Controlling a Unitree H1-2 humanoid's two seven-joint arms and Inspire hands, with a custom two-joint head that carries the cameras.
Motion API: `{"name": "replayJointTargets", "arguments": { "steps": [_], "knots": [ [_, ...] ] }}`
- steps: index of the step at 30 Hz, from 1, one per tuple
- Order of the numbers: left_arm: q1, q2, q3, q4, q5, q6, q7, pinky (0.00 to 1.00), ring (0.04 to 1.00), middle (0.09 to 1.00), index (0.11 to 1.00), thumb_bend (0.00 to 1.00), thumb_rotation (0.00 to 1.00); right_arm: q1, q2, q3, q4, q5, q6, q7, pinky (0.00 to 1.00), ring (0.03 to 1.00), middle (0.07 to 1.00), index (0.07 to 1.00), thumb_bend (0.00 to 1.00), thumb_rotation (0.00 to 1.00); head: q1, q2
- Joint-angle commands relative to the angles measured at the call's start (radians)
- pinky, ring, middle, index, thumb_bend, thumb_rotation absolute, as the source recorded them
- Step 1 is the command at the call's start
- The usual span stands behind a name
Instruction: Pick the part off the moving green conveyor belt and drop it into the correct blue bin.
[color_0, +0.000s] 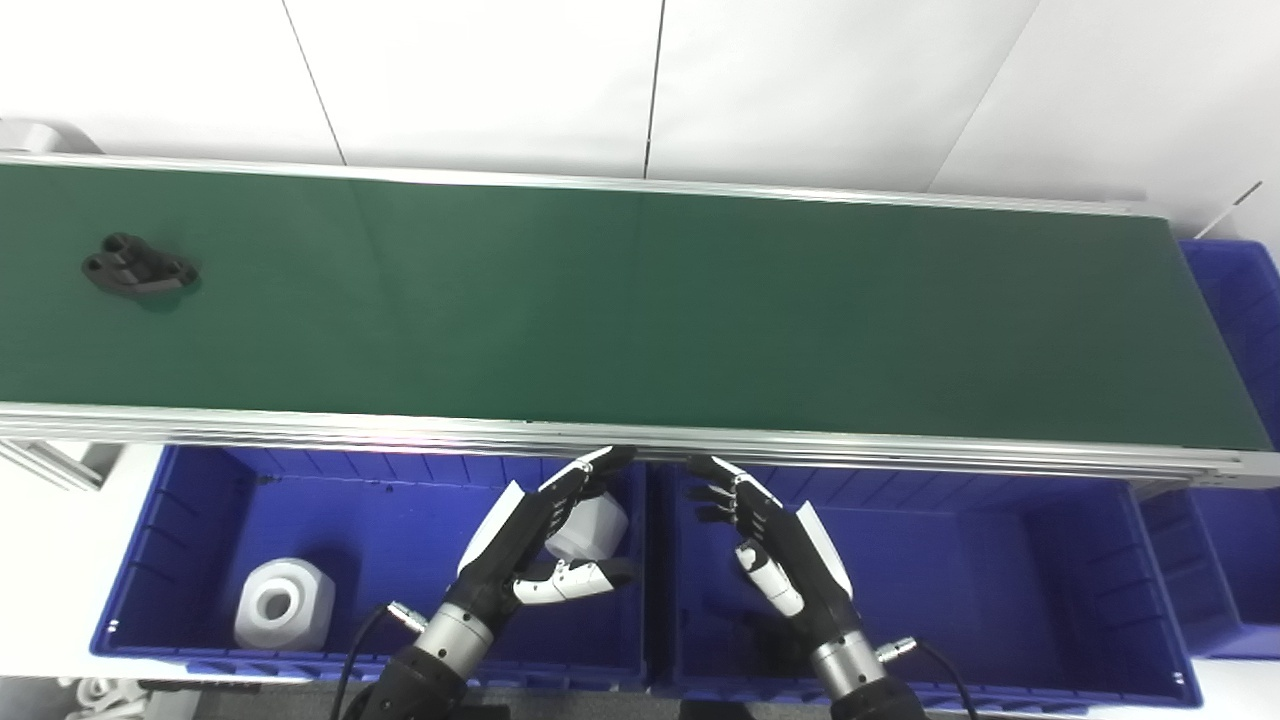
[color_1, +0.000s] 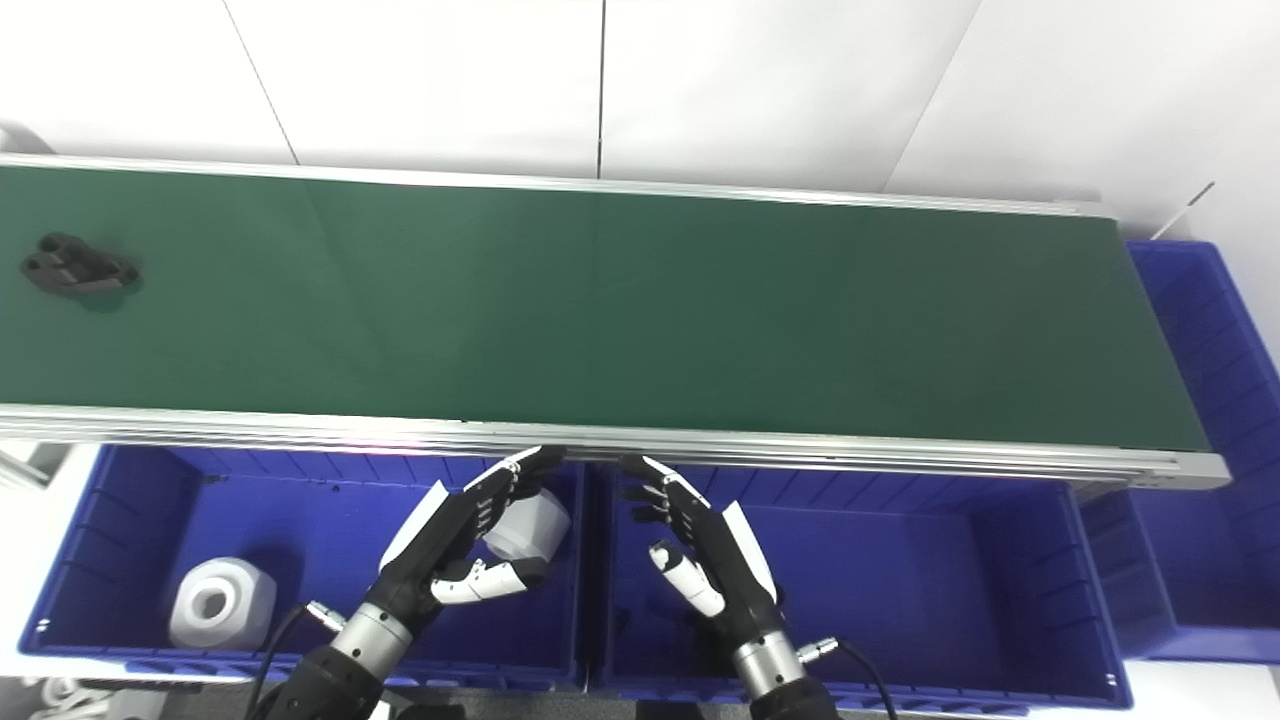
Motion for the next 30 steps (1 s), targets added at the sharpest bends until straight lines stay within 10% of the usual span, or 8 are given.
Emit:
{"name": "replayJointTargets", "arguments": {
  "steps": [1, 30],
  "knots": [
    [-0.014, 0.000, 0.000, -0.013, -0.007, -0.031, -0.003, 0.90, 0.909, 0.899, 0.867, 0.77, 0.62, -0.006, 0.004, 0.002, -0.015, 0.012, -0.060, -0.002, 0.76, 0.819, 0.872, 0.854, 0.91, 0.98, 0.001, 0.000],
    [-0.016, 0.002, -0.002, -0.003, -0.006, -0.031, -0.007, 0.90, 0.907, 0.894, 0.867, 0.76, 0.61, -0.008, 0.004, 0.005, -0.007, 0.014, -0.060, -0.001, 0.77, 0.822, 0.876, 0.857, 0.91, 0.98, 0.001, 0.002]
  ]
}}
